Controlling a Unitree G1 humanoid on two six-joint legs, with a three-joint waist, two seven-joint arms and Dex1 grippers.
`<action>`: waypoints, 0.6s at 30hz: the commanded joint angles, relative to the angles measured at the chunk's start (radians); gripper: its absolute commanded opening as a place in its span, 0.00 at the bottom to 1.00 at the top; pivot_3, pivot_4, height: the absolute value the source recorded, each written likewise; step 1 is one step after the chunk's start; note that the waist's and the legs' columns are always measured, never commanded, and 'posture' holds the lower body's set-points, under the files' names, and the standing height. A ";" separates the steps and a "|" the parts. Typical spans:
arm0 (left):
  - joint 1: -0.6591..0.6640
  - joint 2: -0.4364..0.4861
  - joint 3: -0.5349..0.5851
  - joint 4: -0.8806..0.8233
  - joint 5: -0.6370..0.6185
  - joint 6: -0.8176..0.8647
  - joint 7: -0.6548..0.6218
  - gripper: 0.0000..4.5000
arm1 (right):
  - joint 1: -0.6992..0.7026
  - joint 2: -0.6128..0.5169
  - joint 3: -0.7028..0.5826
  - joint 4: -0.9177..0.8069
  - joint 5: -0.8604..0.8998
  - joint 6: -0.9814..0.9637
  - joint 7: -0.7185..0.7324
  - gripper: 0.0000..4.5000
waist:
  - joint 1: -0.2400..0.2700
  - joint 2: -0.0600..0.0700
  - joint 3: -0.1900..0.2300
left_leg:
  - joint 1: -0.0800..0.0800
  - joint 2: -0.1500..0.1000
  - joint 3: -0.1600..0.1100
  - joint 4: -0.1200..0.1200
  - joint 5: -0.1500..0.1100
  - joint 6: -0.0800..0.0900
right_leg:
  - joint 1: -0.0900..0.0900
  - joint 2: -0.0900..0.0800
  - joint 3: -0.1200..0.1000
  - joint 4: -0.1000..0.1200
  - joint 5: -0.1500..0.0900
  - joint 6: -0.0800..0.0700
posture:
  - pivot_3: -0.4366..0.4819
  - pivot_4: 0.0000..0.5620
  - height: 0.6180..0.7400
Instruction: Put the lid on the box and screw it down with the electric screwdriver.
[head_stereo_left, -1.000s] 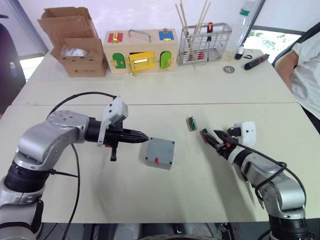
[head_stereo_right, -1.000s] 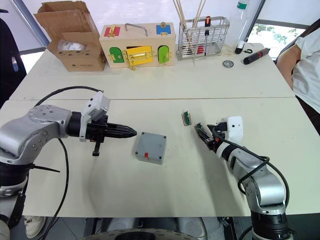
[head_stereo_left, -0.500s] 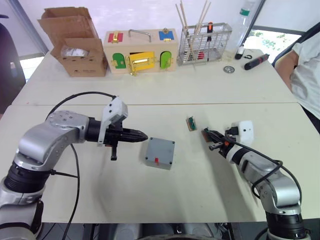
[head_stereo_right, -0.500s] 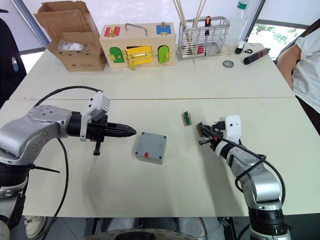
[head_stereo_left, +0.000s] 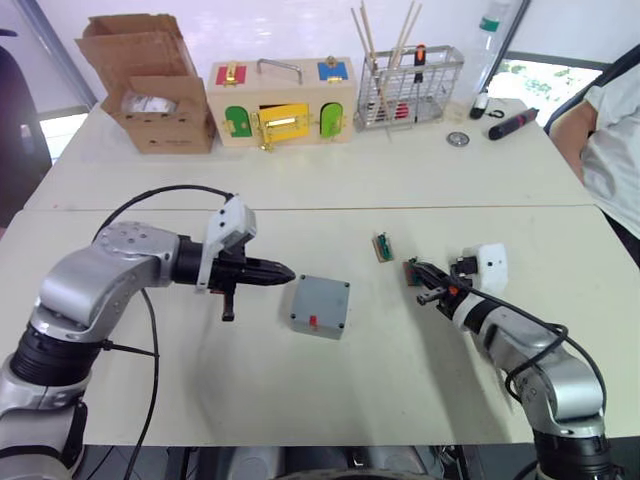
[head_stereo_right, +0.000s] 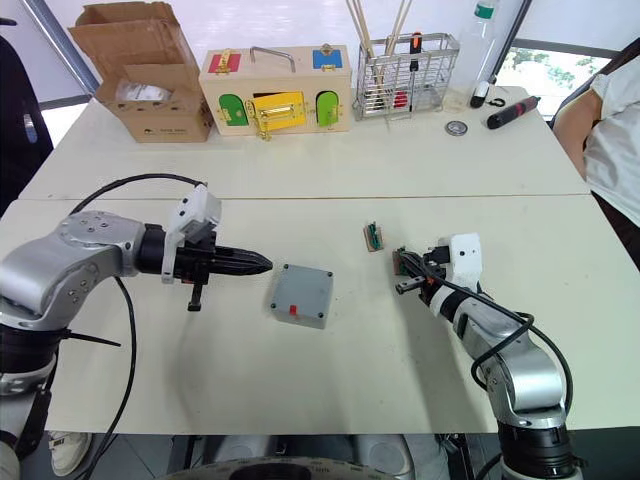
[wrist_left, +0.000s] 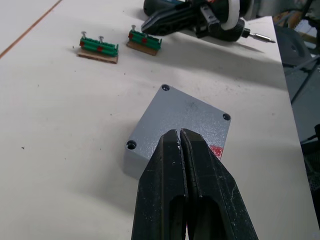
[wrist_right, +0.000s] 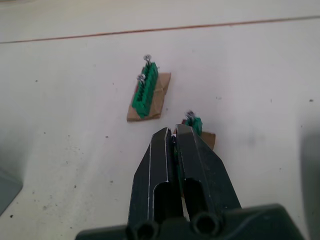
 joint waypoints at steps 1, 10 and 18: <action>0.000 0.005 0.001 -0.004 0.006 -0.023 -0.009 0.00 | -0.007 -0.013 -0.018 -0.052 0.009 -0.024 0.013 0.01 | 0.000 0.000 0.000 | 0.000 0.000 0.000 0.000 0.000 0.000 | 0.000 0.000 0.000 0.000 0.000 0.000 | 0.48 0.27 1.00; 0.008 0.017 -0.002 0.012 0.009 -0.036 -0.027 0.00 | -0.026 -0.030 -0.048 -0.123 0.049 -0.015 0.042 0.01 | 0.000 0.000 0.000 | 0.000 0.000 0.000 0.000 0.000 0.000 | 0.000 0.000 0.000 0.000 0.000 0.000 | 0.48 0.27 1.00; 0.028 0.059 0.015 0.028 0.028 -0.066 -0.071 0.00 | -0.117 -0.093 0.074 -0.290 0.191 0.073 0.148 0.01 | -0.002 0.000 0.000 | 0.000 0.001 0.000 0.000 0.000 0.000 | 0.000 0.000 0.000 0.000 0.000 0.000 | 0.48 0.27 1.00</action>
